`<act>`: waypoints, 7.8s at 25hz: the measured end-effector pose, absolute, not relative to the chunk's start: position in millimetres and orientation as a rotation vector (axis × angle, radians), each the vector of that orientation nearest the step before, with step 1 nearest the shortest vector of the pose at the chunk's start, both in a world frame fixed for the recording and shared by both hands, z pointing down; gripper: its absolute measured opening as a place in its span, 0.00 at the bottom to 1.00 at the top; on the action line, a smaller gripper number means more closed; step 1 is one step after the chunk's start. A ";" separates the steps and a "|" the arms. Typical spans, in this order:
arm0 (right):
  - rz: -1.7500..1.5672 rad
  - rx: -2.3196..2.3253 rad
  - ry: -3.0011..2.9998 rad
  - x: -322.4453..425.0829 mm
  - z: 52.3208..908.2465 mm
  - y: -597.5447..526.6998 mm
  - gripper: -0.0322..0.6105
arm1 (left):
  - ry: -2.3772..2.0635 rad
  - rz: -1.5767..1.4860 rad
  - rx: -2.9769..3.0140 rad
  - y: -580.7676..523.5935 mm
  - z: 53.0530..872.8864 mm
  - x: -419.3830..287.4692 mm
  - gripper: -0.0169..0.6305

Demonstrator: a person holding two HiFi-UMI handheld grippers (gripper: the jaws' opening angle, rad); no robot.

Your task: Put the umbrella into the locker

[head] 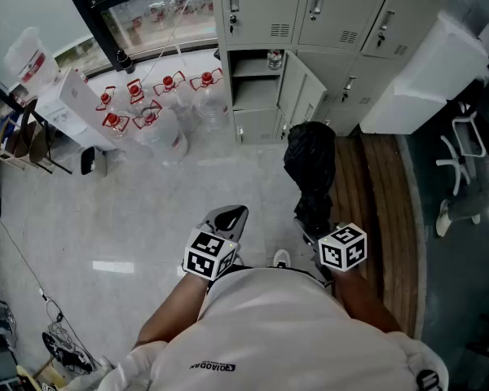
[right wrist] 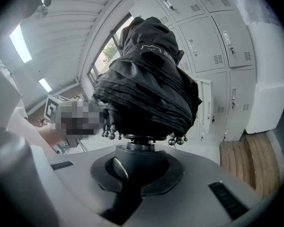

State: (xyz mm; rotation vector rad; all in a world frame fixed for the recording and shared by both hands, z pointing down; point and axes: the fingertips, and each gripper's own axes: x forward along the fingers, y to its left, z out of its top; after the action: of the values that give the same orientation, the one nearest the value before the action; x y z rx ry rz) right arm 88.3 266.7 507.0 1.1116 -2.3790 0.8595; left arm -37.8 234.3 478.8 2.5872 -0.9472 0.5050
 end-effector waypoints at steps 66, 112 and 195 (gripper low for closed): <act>0.973 1.007 -2.241 118.5 566.6 60.7 0.16 | -1.006 0.513 2.531 -0.9 503.7 -22.6 0.05; 1.255 0.935 -1.892 58.8 710.9 -238.2 0.16 | -1.033 0.564 2.461 -258.9 531.1 -105.0 0.05; 0.495 1.260 -1.983 84.5 731.8 -493.7 0.25 | -1.284 0.640 2.267 -271.5 532.5 -152.3 0.05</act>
State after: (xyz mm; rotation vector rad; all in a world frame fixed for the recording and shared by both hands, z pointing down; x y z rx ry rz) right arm 84.5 -493.7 731.8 1.2605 -1.9826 0.4949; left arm -152.3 -271.5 532.5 2.2669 -1.2839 0.6400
